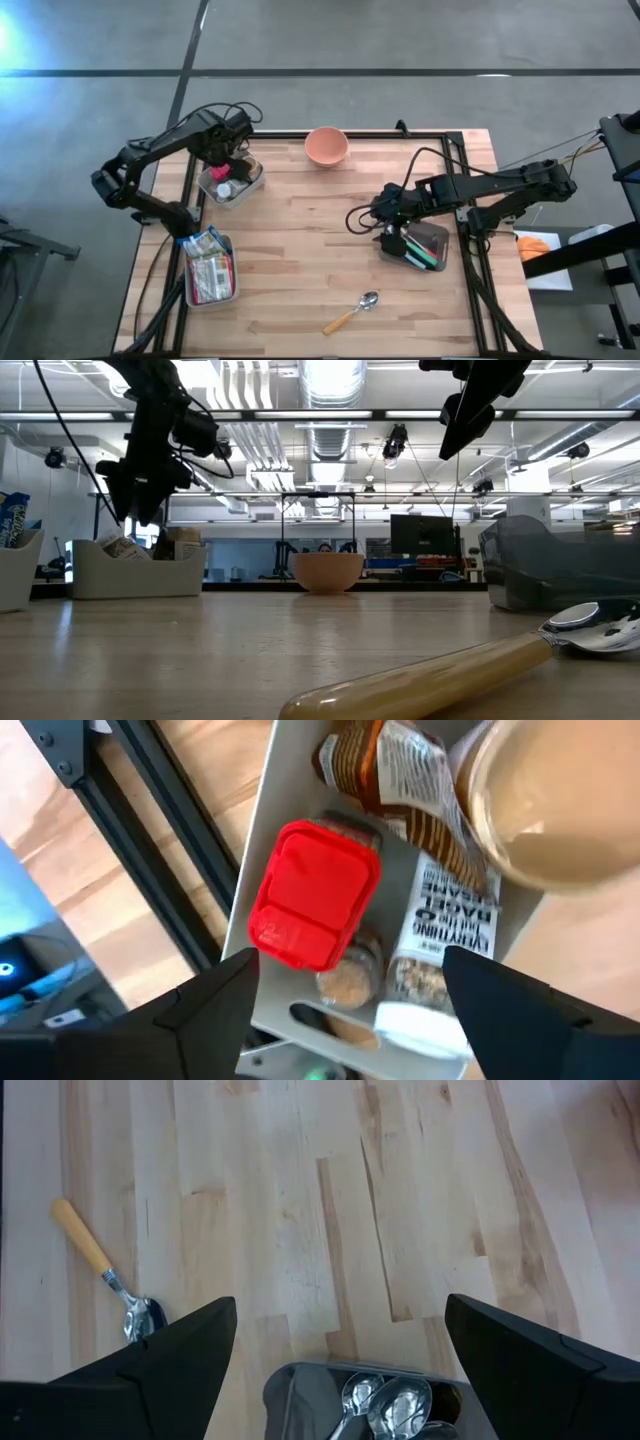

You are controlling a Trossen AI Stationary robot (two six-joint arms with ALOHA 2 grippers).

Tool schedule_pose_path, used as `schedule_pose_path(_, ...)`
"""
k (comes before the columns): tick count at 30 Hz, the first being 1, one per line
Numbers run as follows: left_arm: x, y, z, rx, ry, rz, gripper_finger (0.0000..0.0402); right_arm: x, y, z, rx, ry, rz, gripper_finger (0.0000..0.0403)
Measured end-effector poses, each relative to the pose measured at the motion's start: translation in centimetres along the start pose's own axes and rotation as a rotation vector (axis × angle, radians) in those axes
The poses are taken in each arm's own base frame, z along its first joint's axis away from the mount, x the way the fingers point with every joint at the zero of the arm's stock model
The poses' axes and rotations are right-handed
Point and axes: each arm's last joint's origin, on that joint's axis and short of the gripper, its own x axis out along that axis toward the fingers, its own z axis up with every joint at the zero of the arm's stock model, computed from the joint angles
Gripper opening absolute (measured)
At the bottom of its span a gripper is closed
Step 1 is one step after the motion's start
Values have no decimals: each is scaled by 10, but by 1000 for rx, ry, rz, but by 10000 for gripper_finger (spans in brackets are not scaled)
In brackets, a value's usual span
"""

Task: Pick & Place Food Item
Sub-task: Adjust the bagel seasoning bottle

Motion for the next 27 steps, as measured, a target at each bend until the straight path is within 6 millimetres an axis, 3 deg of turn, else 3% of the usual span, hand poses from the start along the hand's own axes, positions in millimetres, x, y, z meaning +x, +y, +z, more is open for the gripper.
schedule_pose_path(11,1,-8,3,12,-12,-161,213,0,0,0,0,0,1,357)
schedule_pose_path(27,1,-15,8,-1,-96,-144,206,0,0,0,0,0,1,357)
